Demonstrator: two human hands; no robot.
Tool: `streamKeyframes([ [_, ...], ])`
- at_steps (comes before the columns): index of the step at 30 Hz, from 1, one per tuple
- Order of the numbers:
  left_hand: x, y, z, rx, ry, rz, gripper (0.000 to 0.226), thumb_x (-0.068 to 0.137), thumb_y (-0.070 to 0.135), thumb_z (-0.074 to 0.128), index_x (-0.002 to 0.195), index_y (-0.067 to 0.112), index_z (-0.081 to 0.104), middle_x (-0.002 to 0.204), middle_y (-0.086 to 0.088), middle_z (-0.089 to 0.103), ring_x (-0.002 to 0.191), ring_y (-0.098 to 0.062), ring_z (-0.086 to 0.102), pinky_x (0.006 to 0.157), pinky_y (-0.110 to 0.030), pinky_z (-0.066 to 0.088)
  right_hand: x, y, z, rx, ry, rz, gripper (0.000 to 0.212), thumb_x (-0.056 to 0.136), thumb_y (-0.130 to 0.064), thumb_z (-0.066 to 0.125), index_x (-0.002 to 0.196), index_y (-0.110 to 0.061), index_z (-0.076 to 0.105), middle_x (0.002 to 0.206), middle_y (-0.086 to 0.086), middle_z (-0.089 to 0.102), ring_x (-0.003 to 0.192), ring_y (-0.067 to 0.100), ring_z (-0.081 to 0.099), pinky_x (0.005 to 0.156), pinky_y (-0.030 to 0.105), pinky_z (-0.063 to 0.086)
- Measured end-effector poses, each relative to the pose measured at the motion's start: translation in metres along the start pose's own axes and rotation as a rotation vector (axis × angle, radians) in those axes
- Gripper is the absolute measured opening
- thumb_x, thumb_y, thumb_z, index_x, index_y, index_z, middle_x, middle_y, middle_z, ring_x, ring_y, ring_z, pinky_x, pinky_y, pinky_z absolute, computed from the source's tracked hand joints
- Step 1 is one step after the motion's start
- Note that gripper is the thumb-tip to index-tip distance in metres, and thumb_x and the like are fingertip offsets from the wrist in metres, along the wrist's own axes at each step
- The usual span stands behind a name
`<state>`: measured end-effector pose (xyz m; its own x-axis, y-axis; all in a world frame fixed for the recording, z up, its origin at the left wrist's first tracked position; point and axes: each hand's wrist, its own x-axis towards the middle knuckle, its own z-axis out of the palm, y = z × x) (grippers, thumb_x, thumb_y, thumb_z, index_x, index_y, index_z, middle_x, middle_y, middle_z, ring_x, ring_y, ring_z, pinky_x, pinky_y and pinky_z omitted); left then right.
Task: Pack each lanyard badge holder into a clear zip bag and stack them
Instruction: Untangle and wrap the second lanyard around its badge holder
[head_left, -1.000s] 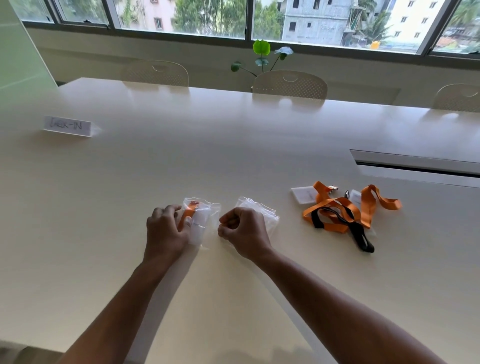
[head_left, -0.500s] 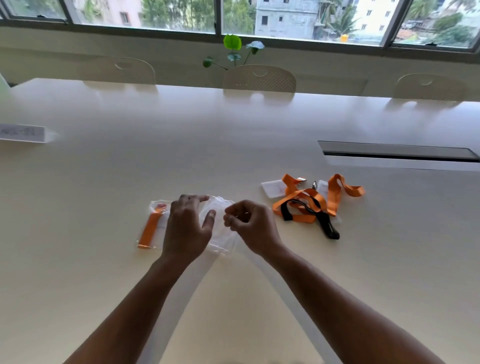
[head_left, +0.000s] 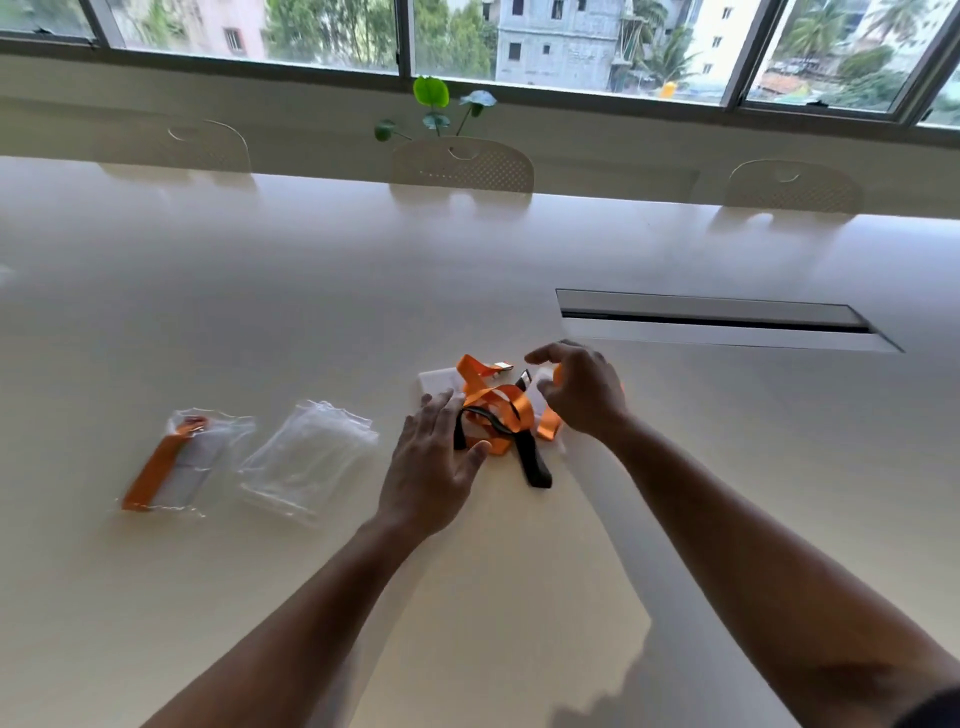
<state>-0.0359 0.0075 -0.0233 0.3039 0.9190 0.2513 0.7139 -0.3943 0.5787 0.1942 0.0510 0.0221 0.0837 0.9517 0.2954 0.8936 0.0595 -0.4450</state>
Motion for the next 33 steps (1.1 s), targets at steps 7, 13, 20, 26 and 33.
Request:
streamKeyframes([
  [7, 0.002, 0.001, 0.015, 0.182, 0.003, -0.023, 0.068, 0.098, 0.058, 0.046, 0.157, 0.029, 0.028, 0.164, 0.004, 0.031, 0.154, -0.016, 0.022, 0.127, -0.042, 0.015, 0.012, 0.053, -0.010, -0.113, -0.512, -0.217, 0.051, 0.099, -0.027, 0.064, 0.149, -0.029, 0.051, 0.159, -0.004, 0.045, 0.152, 0.020, 0.030, 0.122, 0.037, 0.025],
  [13, 0.001, 0.002, 0.015, 0.183, -0.001, -0.028, 0.067, 0.098, 0.057, 0.047, 0.157, 0.031, 0.028, 0.164, 0.009, 0.030, 0.154, -0.013, 0.019, 0.126, -0.039, 0.018, 0.016, 0.075, -0.028, -0.228, -0.551, -0.204, 0.076, 0.090, -0.047, 0.073, 0.155, -0.044, 0.034, 0.158, -0.003, 0.040, 0.142, 0.028, 0.036, 0.105, 0.042, 0.040],
  [20, -0.001, 0.002, 0.014, 0.170, 0.022, -0.036, 0.065, 0.096, 0.058, 0.050, 0.154, 0.033, 0.034, 0.160, 0.011, 0.037, 0.151, -0.011, 0.028, 0.124, -0.041, 0.027, 0.022, 0.091, -0.041, -0.199, -0.652, -0.063, 0.099, 0.066, -0.058, 0.089, 0.151, -0.043, 0.040, 0.152, -0.002, 0.040, 0.139, 0.028, 0.037, 0.110, 0.047, 0.041],
  [26, -0.002, 0.005, 0.012, 0.136, 0.054, -0.032, 0.062, 0.095, 0.055, 0.055, 0.149, 0.030, 0.039, 0.154, 0.007, 0.046, 0.145, -0.015, 0.039, 0.115, -0.039, 0.039, 0.011, 0.084, -0.047, -0.049, -0.627, -0.043, 0.094, 0.065, -0.037, 0.096, 0.145, -0.039, 0.046, 0.133, -0.001, 0.050, 0.120, 0.023, 0.051, 0.097, 0.037, 0.050],
  [33, -0.011, 0.010, 0.009, 0.054, 0.188, 0.095, 0.060, 0.097, 0.046, 0.057, 0.148, 0.018, 0.042, 0.156, -0.001, 0.041, 0.154, -0.017, 0.022, 0.118, -0.037, 0.033, -0.022, 0.081, -0.061, 0.429, -0.595, 0.052, 0.072, 0.073, 0.004, 0.086, 0.128, -0.031, 0.056, 0.115, 0.005, 0.055, 0.108, 0.027, 0.059, 0.092, 0.042, 0.061],
])
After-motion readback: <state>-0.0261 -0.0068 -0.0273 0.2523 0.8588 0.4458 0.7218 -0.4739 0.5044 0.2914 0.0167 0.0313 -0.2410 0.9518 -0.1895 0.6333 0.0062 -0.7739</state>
